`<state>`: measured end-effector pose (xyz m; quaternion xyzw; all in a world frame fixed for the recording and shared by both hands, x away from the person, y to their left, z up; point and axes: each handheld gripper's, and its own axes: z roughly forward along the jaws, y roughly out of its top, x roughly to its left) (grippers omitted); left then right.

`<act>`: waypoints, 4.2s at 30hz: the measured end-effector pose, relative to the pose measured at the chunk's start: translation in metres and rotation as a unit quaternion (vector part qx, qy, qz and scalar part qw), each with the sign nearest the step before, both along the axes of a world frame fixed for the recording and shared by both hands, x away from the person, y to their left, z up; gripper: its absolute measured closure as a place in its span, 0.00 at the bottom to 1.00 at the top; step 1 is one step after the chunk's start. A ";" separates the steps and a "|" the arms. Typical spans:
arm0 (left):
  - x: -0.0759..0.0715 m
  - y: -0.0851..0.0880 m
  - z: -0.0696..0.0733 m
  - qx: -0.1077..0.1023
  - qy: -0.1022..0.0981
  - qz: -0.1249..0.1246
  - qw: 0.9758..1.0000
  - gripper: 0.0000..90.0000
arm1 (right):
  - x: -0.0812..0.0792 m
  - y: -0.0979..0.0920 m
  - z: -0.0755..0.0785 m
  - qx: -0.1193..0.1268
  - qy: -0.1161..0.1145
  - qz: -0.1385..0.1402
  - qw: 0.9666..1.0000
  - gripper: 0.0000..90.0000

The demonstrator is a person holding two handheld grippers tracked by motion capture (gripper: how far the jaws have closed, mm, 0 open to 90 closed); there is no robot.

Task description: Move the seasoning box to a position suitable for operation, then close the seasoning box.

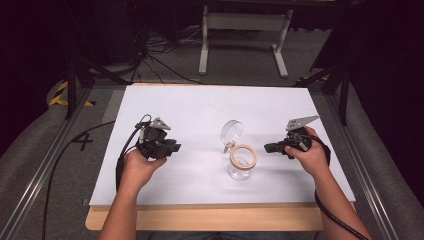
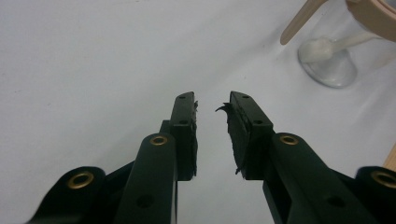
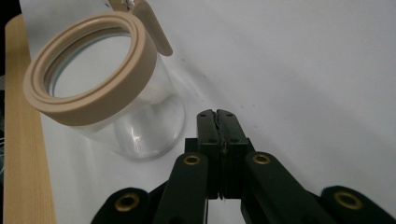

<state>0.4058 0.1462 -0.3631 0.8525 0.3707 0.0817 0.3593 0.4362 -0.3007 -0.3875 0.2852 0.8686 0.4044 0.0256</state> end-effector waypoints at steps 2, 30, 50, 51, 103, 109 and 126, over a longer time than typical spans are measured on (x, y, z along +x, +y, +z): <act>0.000 -0.001 0.001 0.002 0.000 -0.003 1.000 0.79 | -0.001 0.005 -0.002 -0.007 0.003 0.003 1.000 1.00; 0.000 -0.001 0.001 -0.018 0.025 0.008 0.999 0.60 | -0.004 0.045 -0.029 -0.076 0.044 0.044 0.995 1.00; 0.010 -0.015 0.003 -0.019 0.022 -0.012 1.000 0.64 | -0.031 0.068 -0.029 -0.082 0.043 0.084 0.992 1.00; 0.010 -0.015 0.003 -0.019 0.022 -0.012 1.000 0.67 | -0.031 0.068 -0.029 -0.082 0.043 0.084 0.992 1.00; 0.038 -0.069 0.012 -0.137 -0.058 -0.062 0.987 0.97 | -0.084 0.081 0.024 0.081 -0.067 0.036 0.994 1.00; 0.033 -0.072 0.015 -0.139 -0.069 -0.073 0.985 0.97 | -0.081 0.086 0.017 0.095 -0.074 0.023 0.992 1.00; 0.033 -0.078 0.015 -0.147 -0.065 -0.088 0.983 0.96 | -0.079 0.095 0.018 0.110 -0.076 0.026 0.991 1.00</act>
